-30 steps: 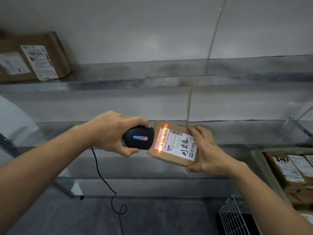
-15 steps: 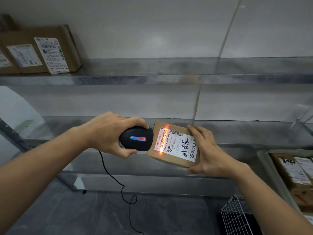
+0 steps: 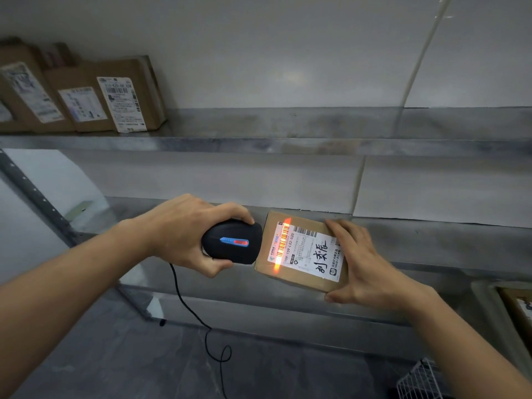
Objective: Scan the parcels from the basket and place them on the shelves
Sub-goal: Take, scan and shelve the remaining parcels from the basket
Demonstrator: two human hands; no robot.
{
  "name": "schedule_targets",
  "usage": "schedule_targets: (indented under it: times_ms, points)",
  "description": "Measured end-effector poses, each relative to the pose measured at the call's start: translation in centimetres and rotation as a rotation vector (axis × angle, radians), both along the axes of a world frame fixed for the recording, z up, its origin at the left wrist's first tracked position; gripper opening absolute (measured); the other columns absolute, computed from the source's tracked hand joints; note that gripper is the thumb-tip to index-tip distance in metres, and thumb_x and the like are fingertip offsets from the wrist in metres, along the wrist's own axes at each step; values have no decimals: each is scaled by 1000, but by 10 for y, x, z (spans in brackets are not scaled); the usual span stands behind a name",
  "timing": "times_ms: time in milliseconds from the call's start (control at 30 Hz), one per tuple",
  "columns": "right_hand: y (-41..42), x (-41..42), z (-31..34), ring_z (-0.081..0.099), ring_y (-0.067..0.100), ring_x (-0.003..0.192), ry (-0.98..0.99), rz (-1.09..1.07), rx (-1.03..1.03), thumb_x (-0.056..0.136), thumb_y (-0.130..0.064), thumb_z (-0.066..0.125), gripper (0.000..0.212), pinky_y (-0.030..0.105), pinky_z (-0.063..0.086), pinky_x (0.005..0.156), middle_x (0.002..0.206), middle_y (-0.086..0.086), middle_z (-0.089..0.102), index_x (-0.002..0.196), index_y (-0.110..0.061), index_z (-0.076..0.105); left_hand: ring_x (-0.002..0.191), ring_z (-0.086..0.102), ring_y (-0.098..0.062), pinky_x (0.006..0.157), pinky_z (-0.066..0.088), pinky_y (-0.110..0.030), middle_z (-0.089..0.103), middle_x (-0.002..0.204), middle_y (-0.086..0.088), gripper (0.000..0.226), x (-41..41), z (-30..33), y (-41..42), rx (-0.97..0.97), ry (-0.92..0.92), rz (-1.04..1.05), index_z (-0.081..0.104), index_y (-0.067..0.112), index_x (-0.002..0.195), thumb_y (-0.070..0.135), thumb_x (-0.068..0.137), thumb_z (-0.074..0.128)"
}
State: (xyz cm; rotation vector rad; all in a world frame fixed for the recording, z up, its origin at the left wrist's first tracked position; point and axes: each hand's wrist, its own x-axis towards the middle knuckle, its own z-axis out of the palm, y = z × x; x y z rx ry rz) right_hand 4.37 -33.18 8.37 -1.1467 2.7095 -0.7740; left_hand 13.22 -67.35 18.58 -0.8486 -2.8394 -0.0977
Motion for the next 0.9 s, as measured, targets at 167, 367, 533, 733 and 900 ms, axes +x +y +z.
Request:
schedule_targets:
  times_ms: [167,367,533,733,900]
  points:
    - [-8,-14,0,0,-1,142,3,39,-21,62,-46,92,139,23,18,118,153,-23,2,161,-27,-4,72,69,-14,64,56,-33,72,100,19,70,1,6,-4,-5,-17,70,41,46,131,63,67,66]
    - [-23,-20,-3,6,11,147,125,-63,-146,59,-48,93,143,29,26,115,154,-16,5,161,-26,-5,79,68,-6,73,55,-28,71,104,17,70,6,-6,6,283,-30,192,43,47,133,59,71,72]
    - [-48,-17,-6,15,19,145,221,-228,-285,57,-46,96,142,34,42,98,155,-2,13,162,-19,3,91,69,2,76,52,-12,65,116,28,65,14,-22,26,548,100,287,51,39,130,55,72,75]
    - [-79,-9,-2,16,21,143,261,-309,-338,56,-45,96,139,33,38,90,155,-1,17,161,-13,12,90,71,2,75,50,-9,65,114,29,64,19,-22,39,769,209,378,52,39,127,55,70,75]
    - [-107,-2,1,16,22,144,275,-339,-329,57,-46,97,141,38,51,87,155,3,17,161,-17,7,89,70,3,72,49,-7,65,113,32,59,27,-16,28,886,242,401,51,44,121,55,69,75]
